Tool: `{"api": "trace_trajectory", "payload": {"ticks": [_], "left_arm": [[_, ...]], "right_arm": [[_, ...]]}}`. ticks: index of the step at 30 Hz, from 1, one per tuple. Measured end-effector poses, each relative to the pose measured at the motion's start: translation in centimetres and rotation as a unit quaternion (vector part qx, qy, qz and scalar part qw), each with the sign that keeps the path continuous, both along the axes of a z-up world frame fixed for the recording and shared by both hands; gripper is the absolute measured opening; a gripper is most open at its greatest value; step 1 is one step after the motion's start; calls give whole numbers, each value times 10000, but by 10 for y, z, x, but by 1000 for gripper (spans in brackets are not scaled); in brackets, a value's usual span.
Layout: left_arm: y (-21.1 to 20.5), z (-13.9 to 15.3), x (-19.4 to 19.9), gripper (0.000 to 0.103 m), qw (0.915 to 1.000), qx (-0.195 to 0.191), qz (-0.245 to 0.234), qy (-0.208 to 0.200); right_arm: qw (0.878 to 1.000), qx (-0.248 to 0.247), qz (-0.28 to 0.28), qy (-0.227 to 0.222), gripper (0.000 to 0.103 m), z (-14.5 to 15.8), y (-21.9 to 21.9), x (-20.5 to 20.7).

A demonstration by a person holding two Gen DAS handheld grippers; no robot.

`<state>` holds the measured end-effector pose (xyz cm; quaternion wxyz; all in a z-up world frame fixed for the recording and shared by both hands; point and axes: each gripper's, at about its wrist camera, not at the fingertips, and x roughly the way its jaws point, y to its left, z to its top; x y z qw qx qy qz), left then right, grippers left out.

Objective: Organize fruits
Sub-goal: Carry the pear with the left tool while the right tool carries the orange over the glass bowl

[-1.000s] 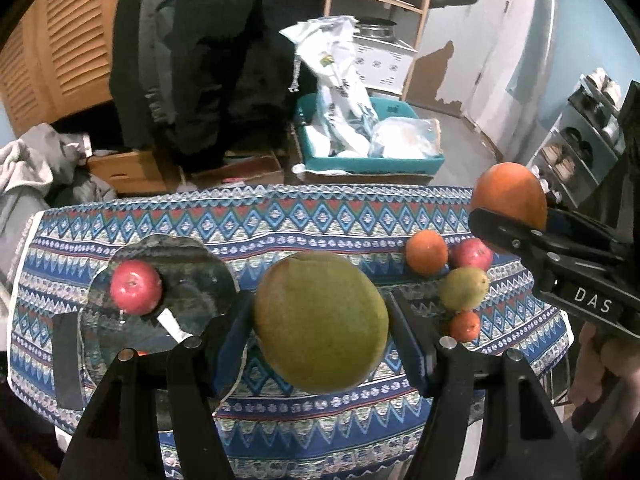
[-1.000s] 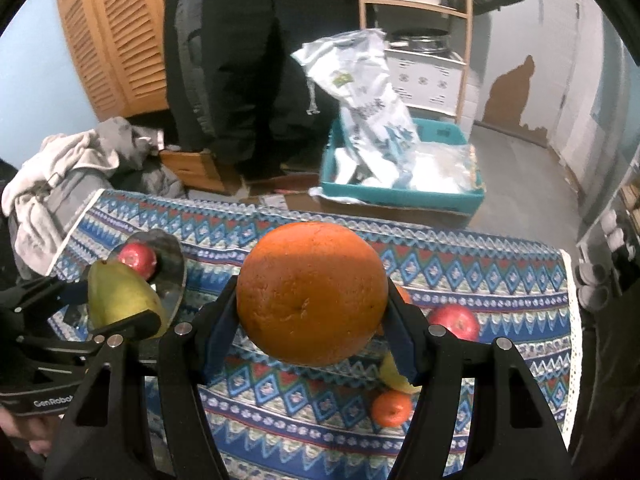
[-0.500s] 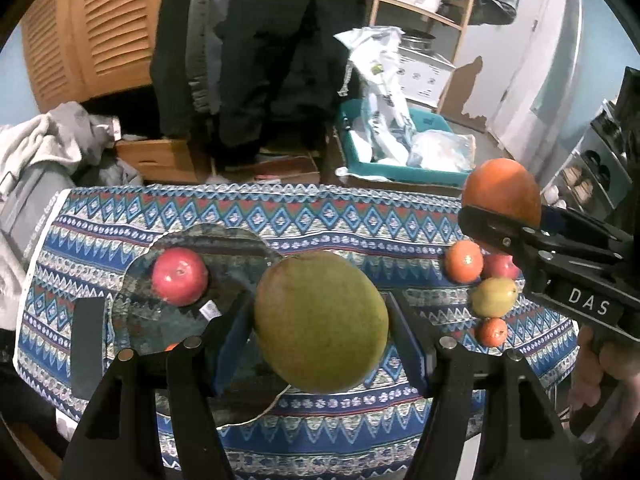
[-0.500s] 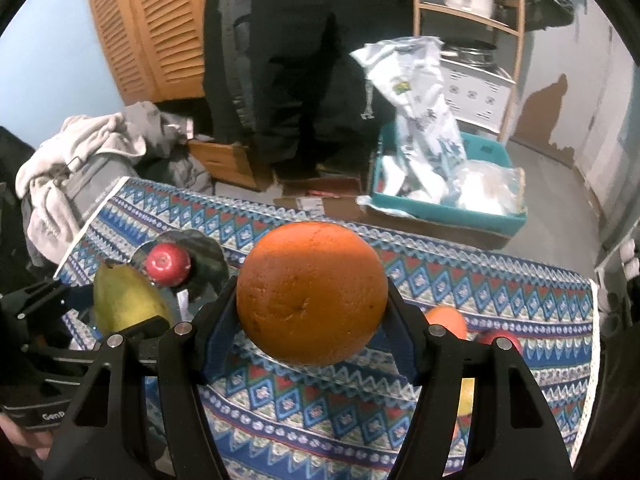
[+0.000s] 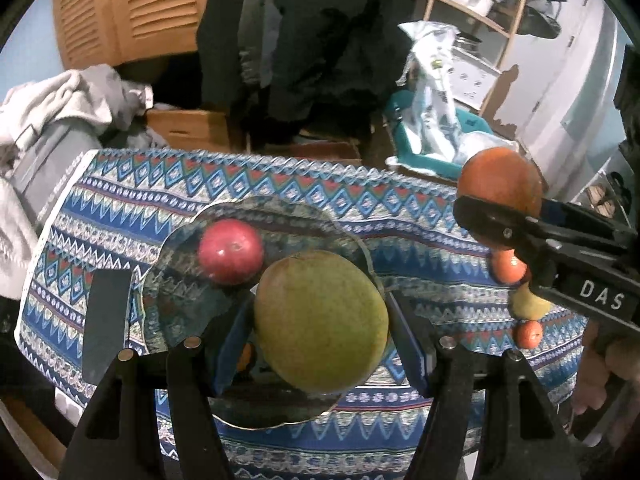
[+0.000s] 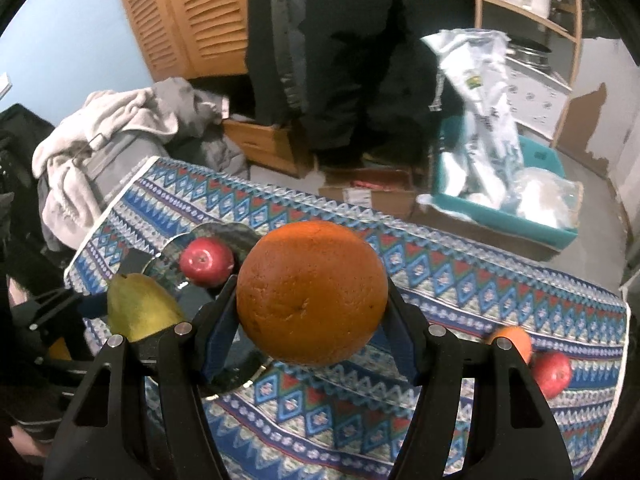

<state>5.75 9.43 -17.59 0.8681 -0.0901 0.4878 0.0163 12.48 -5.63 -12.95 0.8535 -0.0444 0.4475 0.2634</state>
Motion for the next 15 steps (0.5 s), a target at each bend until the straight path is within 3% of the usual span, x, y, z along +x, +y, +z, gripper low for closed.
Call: {"api": "trace_trajectory", "payload": {"ticks": [15], "left_arm": [[27, -46, 0, 68, 9989, 100, 146, 445]], "right_arm": [[9977, -65, 430, 512, 66, -44, 54, 8]]}}
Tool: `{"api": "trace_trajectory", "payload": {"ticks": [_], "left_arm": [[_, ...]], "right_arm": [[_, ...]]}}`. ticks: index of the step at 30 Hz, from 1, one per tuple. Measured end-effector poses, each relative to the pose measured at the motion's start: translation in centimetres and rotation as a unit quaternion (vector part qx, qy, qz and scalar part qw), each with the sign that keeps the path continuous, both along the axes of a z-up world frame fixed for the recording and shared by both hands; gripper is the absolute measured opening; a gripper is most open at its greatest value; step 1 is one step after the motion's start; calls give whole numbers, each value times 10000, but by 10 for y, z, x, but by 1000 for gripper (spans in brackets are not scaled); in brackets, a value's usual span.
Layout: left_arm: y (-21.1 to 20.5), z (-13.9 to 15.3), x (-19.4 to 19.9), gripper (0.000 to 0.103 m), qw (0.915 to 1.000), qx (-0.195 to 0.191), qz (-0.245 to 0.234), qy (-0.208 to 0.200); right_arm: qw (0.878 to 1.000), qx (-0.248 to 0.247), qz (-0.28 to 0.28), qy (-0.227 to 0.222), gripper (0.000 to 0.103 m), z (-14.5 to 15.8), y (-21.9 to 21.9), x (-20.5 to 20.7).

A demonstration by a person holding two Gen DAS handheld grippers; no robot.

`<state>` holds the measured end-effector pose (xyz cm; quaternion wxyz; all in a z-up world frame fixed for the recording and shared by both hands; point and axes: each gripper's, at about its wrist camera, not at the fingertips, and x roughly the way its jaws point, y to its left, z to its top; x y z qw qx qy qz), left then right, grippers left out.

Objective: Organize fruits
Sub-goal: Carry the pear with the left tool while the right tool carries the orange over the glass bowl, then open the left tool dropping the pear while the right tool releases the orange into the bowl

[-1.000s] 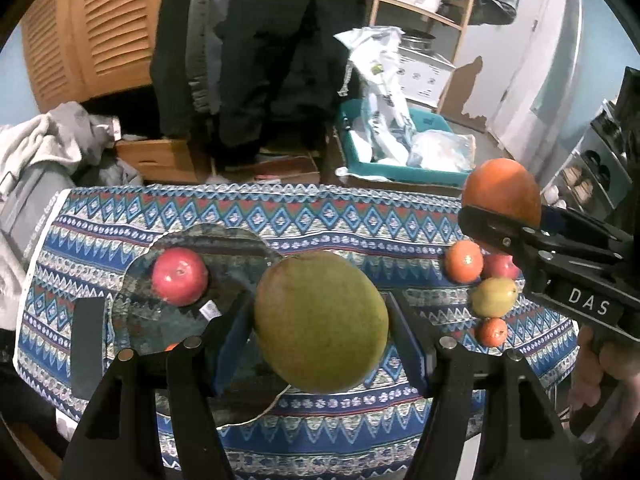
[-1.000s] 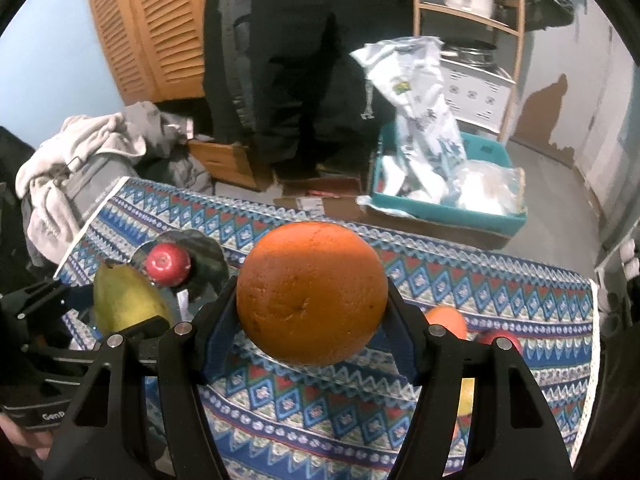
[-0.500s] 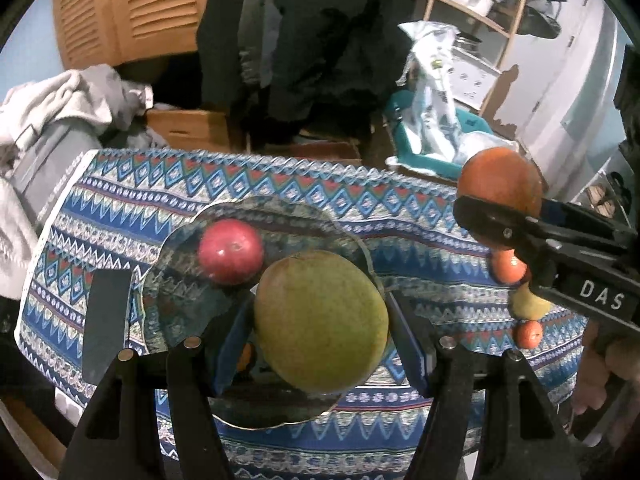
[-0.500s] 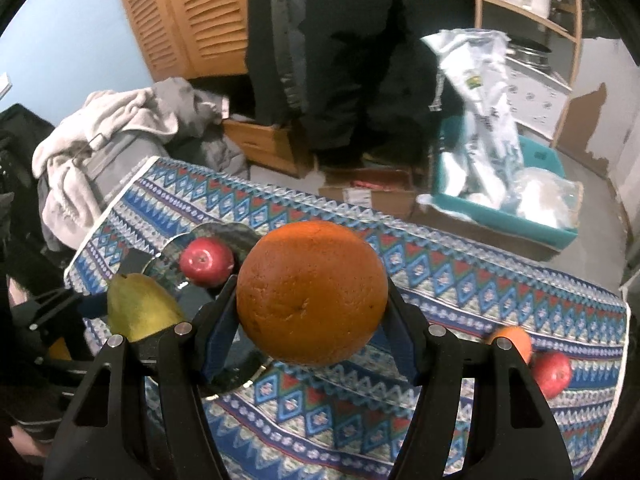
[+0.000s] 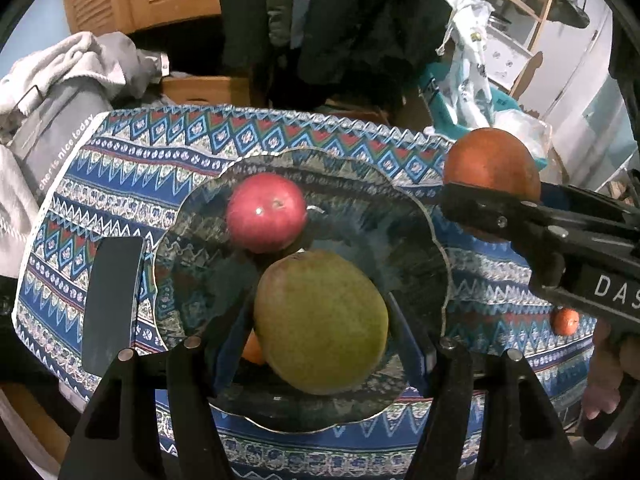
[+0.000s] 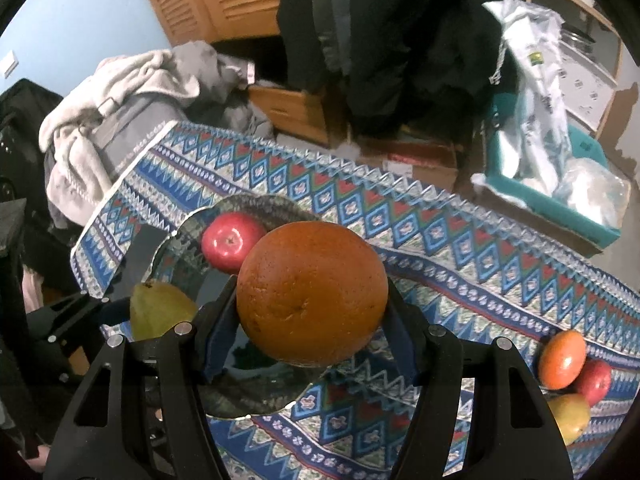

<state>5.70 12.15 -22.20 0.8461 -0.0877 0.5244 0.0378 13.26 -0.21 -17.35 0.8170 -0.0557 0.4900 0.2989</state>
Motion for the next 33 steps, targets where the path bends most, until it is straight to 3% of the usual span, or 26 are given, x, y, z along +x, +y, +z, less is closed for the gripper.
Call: {"api": "trace_trajectory", "payload": {"ticks": [10, 15, 28, 33], "left_arm": [[0, -29, 3, 68, 9988, -274, -8, 416], [1, -42, 2, 68, 9980, -230, 36, 589], [-6, -46, 2, 68, 9975, -259, -64, 655], [-2, -40, 3, 67, 9980, -242, 2, 577]], "right_arm": [[9990, -139, 126, 398, 66, -32, 12, 0], [9982, -178, 143, 551, 66, -46, 15, -1], [9970, -319, 187, 686, 67, -61, 20, -2], [9964, -167, 66, 829, 65, -64, 13, 2]]}}
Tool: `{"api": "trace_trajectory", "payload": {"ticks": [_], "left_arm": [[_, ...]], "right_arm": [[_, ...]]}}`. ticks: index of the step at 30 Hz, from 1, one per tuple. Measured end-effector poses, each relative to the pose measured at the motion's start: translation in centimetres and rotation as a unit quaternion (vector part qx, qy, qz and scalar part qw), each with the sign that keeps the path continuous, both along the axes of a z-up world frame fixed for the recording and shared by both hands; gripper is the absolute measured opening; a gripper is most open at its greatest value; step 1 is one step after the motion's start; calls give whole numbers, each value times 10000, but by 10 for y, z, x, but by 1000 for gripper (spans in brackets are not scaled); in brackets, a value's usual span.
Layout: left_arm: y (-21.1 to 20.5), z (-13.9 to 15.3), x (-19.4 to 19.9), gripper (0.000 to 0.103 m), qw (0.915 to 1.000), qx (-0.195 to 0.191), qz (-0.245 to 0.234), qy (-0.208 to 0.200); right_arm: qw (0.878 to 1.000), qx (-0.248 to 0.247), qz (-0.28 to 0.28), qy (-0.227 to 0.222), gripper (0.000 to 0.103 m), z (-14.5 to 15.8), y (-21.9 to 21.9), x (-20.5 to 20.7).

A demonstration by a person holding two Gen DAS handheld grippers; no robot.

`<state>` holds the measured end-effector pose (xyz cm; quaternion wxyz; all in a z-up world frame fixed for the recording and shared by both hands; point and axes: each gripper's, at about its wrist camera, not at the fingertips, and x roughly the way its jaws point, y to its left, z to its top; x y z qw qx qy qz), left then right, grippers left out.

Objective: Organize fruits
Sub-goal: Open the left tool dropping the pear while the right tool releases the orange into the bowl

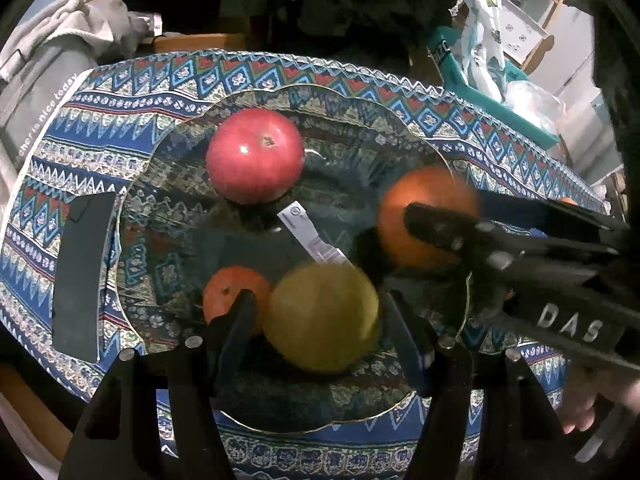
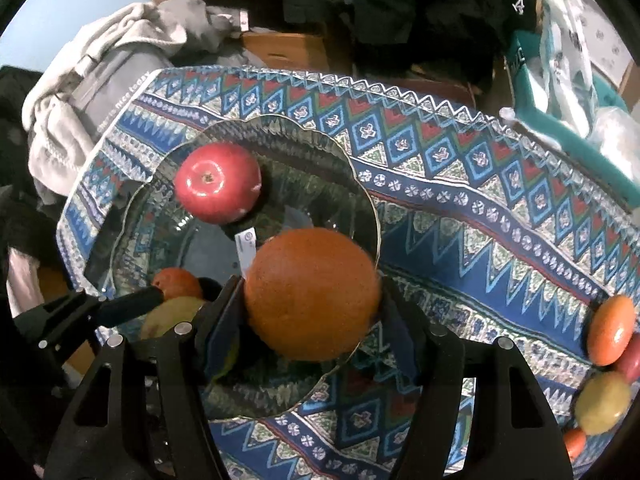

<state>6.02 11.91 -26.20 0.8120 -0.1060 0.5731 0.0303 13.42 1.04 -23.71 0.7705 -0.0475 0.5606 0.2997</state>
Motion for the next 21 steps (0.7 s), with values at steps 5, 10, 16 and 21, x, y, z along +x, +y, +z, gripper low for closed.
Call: {"api": "trace_trajectory", "payload": {"ticks": [5, 10, 16, 21], "left_arm": [[5, -1, -1, 67, 9999, -47, 91, 58], [5, 5, -3, 67, 9999, -55, 108, 9], [3, 21, -3, 67, 9998, 5, 103, -163], [-3, 33, -3, 67, 9994, 163, 24, -299]], "right_arm": [[9998, 170, 42, -134, 64, 17, 1, 0], [9998, 148, 55, -115, 64, 21, 4, -2], [9995, -46, 71, -317, 64, 28, 0, -6], [9987, -113, -65, -495, 64, 40, -14, -7]]}}
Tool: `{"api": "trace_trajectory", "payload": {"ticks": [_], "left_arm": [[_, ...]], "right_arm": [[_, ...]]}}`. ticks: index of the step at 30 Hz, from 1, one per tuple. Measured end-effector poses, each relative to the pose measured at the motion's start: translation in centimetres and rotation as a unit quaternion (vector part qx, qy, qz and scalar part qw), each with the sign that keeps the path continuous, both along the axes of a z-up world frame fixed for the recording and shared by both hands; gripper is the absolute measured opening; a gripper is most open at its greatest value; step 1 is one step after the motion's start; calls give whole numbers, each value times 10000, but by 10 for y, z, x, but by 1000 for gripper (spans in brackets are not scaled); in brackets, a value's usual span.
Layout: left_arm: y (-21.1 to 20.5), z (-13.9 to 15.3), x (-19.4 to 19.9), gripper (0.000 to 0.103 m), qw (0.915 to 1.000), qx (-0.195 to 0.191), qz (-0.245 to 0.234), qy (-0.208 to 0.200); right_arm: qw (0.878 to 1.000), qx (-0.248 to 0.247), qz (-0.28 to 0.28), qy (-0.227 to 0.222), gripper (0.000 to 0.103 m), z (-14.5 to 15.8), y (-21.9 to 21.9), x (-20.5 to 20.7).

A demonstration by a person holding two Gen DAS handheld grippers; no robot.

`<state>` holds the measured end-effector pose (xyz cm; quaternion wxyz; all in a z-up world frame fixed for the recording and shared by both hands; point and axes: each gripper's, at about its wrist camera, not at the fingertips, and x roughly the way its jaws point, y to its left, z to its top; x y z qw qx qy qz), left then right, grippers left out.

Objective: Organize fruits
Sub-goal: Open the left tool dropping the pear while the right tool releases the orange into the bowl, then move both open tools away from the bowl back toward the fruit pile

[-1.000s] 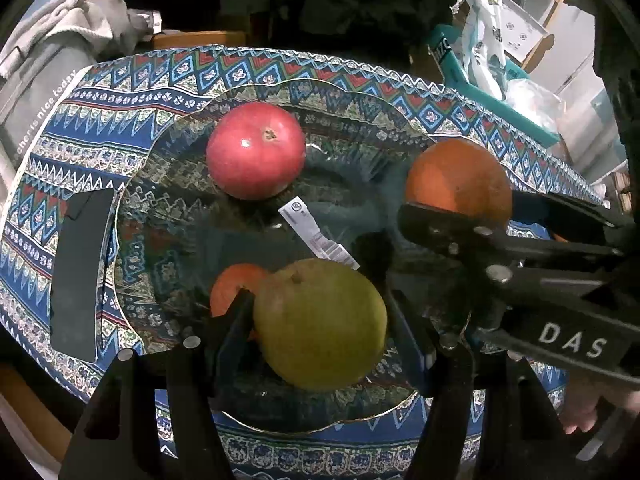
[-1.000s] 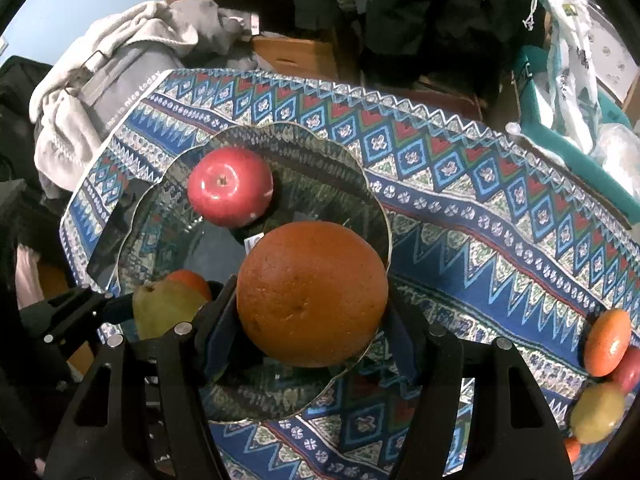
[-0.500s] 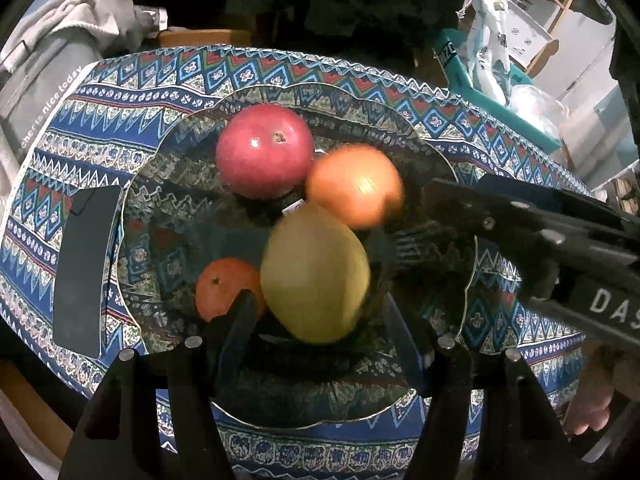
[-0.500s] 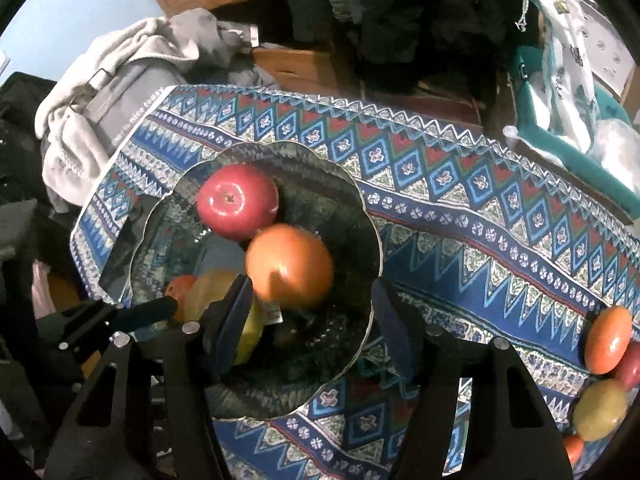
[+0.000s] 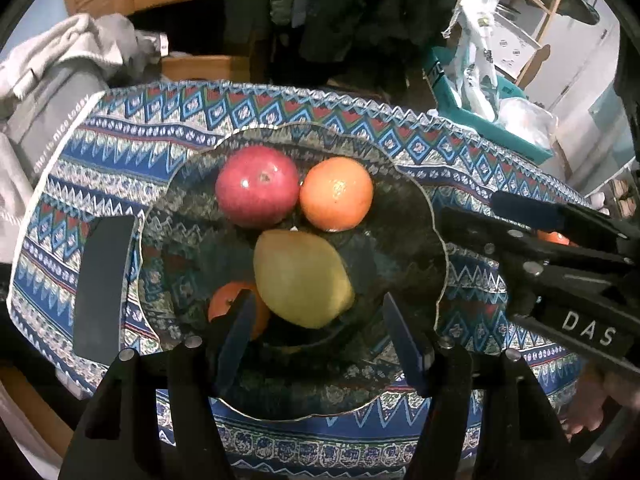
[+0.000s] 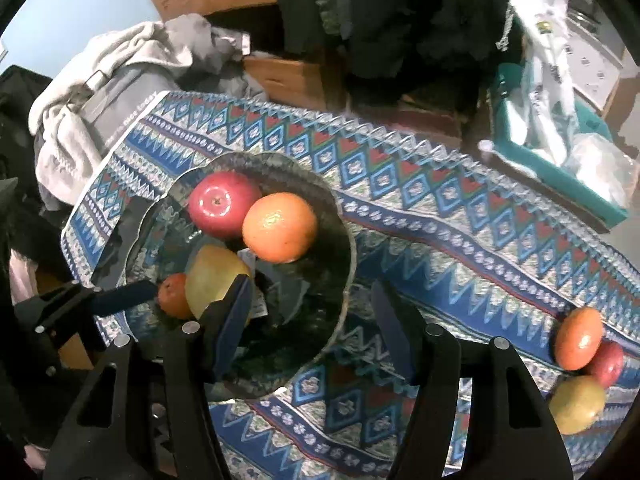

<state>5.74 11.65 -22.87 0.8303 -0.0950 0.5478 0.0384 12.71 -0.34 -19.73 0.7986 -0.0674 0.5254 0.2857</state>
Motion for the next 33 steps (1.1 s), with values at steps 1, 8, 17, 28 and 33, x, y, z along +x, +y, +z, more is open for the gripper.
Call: {"api": "trace_trajectory", "payload": {"ticks": [1, 8, 17, 28, 33], "left_arm": [[-3, 2, 1, 67, 10000, 28, -15, -27], [-20, 18, 4, 68, 9997, 57, -170, -178], [-50, 36, 5, 71, 9981, 168, -455, -372], [-93, 54, 8, 80, 9949, 304, -801, -538], [-115, 57, 12, 81, 9930, 364, -963, -585]], "right_arm": [[10000, -34, -44, -59, 64, 2, -3, -1], [9978, -329, -436, -377, 64, 20, -32, -2], [9946, -340, -835, -506, 65, 40, -75, -8], [9880, -351, -1341, -681, 82, 55, -134, -21], [9842, -458, -1571, -677, 83, 53, -164, -27]]}}
